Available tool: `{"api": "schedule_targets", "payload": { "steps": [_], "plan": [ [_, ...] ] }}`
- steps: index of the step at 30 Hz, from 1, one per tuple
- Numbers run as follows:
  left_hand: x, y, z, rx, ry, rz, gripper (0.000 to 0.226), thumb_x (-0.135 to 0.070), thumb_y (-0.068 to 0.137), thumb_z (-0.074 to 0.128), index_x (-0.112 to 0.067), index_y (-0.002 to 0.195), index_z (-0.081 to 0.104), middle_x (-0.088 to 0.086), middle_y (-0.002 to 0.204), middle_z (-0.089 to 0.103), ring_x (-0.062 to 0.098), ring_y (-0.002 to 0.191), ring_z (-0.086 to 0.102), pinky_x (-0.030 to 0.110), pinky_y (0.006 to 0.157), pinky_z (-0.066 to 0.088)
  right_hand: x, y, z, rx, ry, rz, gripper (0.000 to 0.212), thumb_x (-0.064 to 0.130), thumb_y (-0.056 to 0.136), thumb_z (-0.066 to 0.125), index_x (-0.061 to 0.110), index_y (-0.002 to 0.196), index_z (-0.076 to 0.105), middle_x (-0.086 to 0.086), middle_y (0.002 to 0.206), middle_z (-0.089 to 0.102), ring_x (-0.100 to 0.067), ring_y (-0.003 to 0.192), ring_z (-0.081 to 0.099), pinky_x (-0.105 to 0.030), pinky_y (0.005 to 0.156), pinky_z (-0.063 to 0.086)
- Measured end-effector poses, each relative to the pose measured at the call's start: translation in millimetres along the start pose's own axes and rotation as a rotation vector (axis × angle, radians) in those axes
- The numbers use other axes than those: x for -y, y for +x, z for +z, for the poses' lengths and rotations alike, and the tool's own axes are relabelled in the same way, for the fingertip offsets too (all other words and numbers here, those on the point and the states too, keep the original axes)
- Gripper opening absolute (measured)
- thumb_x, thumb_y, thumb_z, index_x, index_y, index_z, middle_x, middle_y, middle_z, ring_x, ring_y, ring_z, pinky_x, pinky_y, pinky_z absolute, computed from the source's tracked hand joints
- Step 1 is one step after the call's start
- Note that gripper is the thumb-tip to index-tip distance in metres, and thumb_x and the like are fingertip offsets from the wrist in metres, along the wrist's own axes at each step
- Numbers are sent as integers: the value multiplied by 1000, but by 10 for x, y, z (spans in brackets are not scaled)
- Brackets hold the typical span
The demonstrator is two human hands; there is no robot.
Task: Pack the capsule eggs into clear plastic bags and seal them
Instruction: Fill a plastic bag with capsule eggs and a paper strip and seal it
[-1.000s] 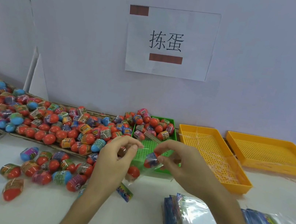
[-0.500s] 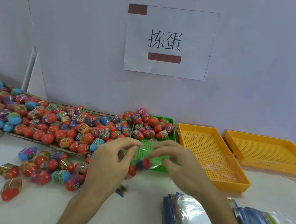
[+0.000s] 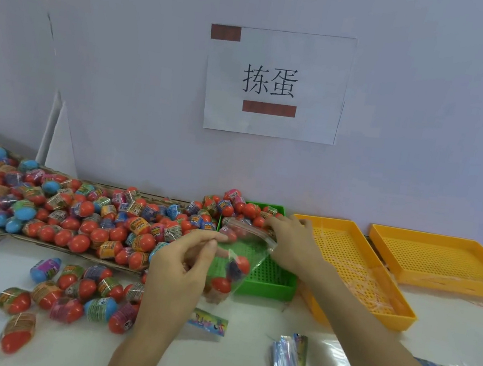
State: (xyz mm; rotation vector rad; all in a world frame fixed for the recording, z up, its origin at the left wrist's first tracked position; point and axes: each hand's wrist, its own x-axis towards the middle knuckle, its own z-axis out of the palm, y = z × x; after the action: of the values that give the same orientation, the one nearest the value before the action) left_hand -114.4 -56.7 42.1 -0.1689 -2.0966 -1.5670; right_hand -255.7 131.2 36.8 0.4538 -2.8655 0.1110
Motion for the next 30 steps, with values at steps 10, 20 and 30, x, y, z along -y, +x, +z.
{"api": "schedule_targets", "payload": {
  "steps": [10, 20, 30],
  "plan": [
    [2, 17, 16, -8, -183, -85, 28, -8, 101, 56, -26, 99, 77, -14, 98, 78, 11, 89, 75, 28, 73, 62, 180, -901, -663, -420, 1106, -73, 39, 27, 96, 61, 38, 134, 58, 12, 105, 59, -6, 96, 61, -18, 80, 54],
    [-25, -5, 26, 74, -189, -49, 22, -22, 96, 63, -22, 114, 76, -13, 106, 77, 9, 104, 72, 36, 89, 60, 434, -1199, -627, -622, 992, -29, 23, 37, 84, 70, 29, 105, 68, 19, 95, 68, -10, 86, 63, -14, 74, 47],
    [-71, -62, 84, 167, -227, 8, 29, -30, 89, 63, -29, 116, 74, -16, 107, 76, 4, 105, 71, 19, 85, 57, 485, -1196, -530, -525, 826, -32, 16, 47, 84, 72, 35, 95, 68, 25, 85, 68, -3, 90, 64, -49, 93, 47]
  ]
}}
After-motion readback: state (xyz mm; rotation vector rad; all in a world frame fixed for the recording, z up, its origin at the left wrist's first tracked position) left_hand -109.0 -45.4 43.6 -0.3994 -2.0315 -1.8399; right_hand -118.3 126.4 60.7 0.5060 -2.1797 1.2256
